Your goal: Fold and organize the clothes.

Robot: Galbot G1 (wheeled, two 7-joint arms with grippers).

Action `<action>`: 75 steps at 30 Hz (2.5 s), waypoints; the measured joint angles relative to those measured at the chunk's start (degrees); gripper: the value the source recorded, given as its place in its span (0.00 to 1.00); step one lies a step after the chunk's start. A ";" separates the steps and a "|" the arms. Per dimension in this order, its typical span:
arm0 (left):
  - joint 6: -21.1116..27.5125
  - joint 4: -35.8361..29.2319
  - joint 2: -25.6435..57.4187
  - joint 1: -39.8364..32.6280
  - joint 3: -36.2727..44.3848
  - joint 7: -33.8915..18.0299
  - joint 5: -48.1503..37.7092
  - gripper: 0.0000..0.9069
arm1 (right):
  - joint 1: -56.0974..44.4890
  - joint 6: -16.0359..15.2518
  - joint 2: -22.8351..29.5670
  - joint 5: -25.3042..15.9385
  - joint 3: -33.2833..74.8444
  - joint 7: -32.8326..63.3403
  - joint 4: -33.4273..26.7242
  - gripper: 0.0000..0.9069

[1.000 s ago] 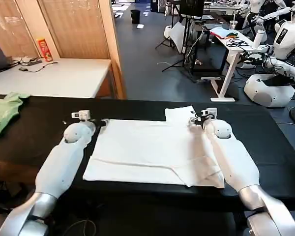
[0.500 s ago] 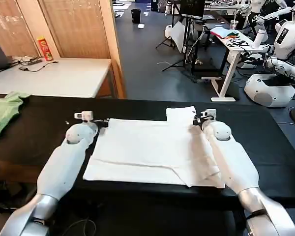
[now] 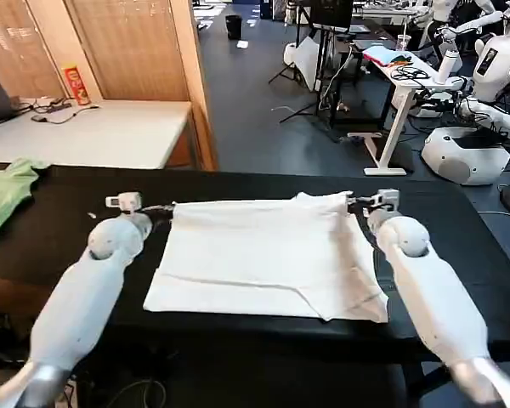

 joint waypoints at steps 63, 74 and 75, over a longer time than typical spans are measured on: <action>0.65 -16.54 -2.73 21.42 -11.86 -2.57 -0.21 0.97 | -13.56 -3.92 5.00 -4.56 6.67 5.90 8.72 0.88; 0.57 -10.98 -5.21 19.22 -11.11 -2.22 -1.45 0.16 | -11.60 -3.53 7.88 -6.43 5.76 5.72 3.78 0.47; 0.43 -10.66 -5.39 19.10 -11.11 -2.24 -1.45 0.13 | -11.66 -3.53 7.98 -6.52 5.79 5.70 3.73 0.34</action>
